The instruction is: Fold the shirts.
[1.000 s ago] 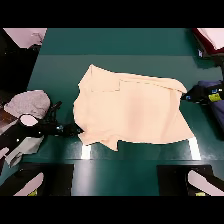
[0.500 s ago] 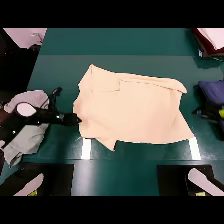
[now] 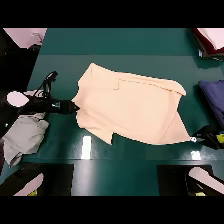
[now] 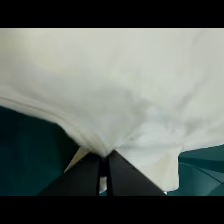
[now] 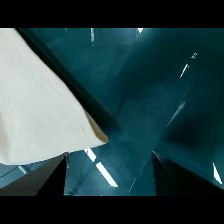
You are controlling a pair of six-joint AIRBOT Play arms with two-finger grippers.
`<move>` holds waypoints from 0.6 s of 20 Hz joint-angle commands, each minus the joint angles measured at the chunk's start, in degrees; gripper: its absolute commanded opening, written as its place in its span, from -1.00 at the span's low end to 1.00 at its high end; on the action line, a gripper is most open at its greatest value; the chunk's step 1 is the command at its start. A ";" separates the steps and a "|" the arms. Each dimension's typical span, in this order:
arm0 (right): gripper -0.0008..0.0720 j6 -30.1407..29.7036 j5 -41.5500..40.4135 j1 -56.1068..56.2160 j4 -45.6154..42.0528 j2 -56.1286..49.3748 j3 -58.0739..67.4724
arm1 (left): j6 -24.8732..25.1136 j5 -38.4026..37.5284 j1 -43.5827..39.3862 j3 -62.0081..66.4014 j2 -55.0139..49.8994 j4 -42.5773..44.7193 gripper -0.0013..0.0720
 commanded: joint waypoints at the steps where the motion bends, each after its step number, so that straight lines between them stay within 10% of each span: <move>1: 0.60 0.11 -2.40 2.43 -0.39 -0.28 -2.10 | 0.04 0.35 -0.02 0.37 0.02 0.04 -0.89; 10: 0.29 3.65 -5.05 14.51 -0.42 -0.28 -2.10 | 0.07 0.33 -0.02 0.37 0.02 0.07 -0.89; 12: -0.44 3.63 -5.68 16.61 -0.42 -0.28 -2.08 | 0.04 0.24 -0.02 0.37 0.02 0.07 -0.89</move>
